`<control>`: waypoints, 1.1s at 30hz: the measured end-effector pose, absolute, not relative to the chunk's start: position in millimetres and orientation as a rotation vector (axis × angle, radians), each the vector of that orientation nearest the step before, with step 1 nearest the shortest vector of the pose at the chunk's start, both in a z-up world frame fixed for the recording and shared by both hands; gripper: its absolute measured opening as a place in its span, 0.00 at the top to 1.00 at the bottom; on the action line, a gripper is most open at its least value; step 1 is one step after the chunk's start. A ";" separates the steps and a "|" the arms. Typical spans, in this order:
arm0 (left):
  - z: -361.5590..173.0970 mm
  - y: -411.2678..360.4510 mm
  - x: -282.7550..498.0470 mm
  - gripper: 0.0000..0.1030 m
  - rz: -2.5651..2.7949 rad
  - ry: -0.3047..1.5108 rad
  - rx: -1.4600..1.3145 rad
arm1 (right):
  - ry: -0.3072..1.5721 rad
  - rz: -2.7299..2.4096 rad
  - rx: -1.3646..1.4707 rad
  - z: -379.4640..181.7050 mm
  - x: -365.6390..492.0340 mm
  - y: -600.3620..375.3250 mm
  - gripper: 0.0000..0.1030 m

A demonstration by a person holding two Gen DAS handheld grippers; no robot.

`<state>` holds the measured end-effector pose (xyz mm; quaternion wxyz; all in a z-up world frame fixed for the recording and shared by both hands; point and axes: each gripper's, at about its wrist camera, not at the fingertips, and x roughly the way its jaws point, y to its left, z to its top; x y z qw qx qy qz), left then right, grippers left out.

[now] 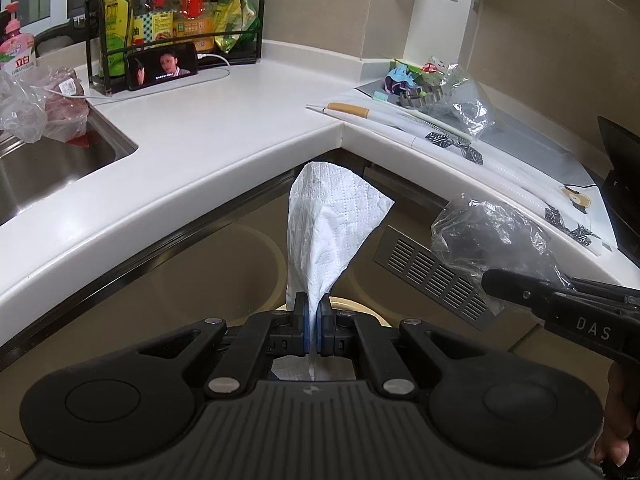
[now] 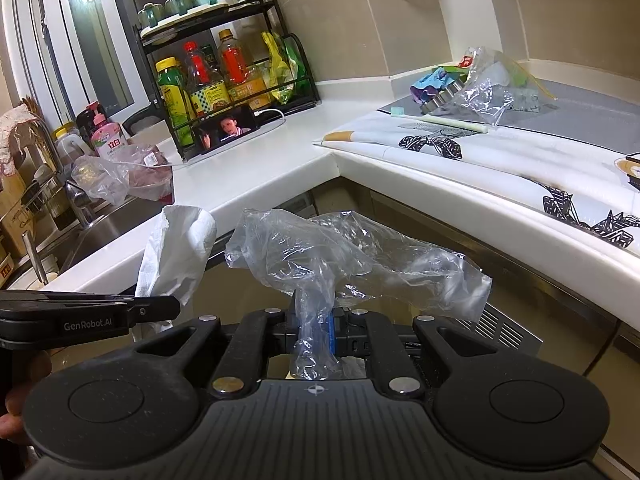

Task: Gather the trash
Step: 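Lift the white tissue with the left gripper while the right gripper lifts the clear bag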

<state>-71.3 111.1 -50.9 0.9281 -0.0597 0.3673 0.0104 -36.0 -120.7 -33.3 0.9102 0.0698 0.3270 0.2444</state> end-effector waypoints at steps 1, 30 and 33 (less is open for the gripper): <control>-51.5 111.1 -71.2 0.97 0.022 0.754 -0.121 | 0.675 0.504 0.143 -33.4 -35.7 -120.7 0.89; -78.3 101.3 -39.8 0.97 0.073 0.891 -0.090 | 0.706 0.495 0.076 -53.3 -25.3 -113.0 0.89; -88.1 103.1 -29.9 0.97 0.079 0.941 -0.100 | 0.711 0.499 0.054 -58.3 -22.0 -109.1 0.89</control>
